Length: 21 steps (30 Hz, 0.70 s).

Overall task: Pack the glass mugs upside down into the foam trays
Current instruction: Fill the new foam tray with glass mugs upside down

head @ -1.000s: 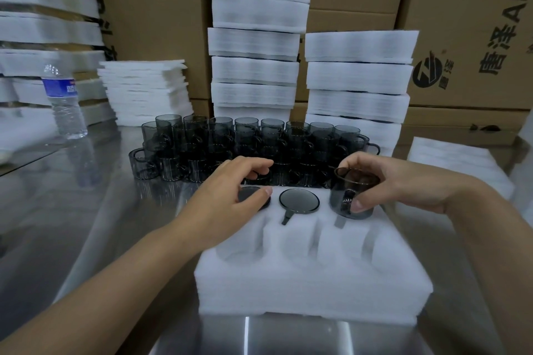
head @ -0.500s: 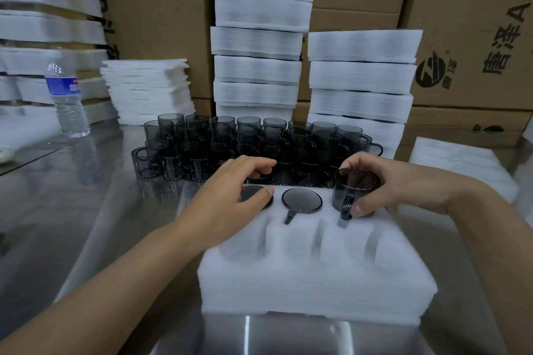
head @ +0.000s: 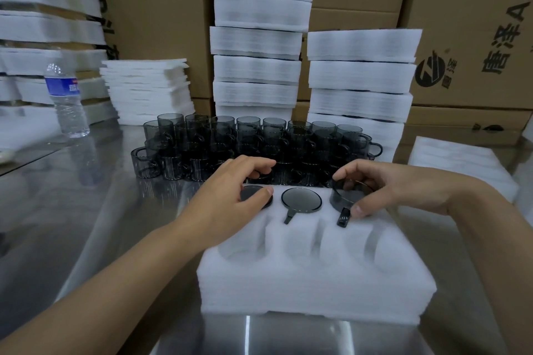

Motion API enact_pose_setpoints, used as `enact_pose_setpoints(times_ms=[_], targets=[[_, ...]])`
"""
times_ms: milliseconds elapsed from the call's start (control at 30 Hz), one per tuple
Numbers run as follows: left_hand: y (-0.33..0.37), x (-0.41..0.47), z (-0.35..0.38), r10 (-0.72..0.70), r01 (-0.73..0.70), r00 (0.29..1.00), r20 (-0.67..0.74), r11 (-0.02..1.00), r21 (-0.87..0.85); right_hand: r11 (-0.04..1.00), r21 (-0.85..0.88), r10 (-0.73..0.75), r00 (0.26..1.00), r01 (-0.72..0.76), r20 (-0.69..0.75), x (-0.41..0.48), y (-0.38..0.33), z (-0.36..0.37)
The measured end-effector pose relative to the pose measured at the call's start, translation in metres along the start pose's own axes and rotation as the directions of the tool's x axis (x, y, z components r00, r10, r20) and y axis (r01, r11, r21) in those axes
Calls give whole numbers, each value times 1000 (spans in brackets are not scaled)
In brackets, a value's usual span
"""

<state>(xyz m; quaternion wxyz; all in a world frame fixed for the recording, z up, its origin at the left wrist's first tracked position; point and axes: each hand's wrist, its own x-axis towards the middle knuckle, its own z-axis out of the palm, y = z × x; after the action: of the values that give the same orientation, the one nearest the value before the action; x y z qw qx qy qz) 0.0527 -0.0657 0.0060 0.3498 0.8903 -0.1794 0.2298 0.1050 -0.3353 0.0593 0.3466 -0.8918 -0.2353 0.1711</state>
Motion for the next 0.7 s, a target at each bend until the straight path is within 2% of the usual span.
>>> enact_pose_setpoints(times_ms=[133, 233, 367, 500, 700], targets=[[0, 0, -1, -3, 3, 1000, 7, 1000, 8, 987, 76, -122, 968, 141, -221, 4, -10, 6], [0, -1, -1, -2, 1, 1000, 14, 1000, 16, 981, 37, -168, 927, 192, -336, 14, -24, 26], [0, 0, -1, 4, -5, 1000, 17, 1000, 26, 981, -158, -156, 949, 116, -273, 26, -25, 46], [0, 0, -1, 8, -8, 1000, 16, 1000, 19, 936, -351, -103, 966, 14, -238, 29, -20, 53], [0, 0, 0, -12, 12, 1000, 20, 1000, 1, 902, -429, -26, 986, -48, -164, 28, -22, 56]])
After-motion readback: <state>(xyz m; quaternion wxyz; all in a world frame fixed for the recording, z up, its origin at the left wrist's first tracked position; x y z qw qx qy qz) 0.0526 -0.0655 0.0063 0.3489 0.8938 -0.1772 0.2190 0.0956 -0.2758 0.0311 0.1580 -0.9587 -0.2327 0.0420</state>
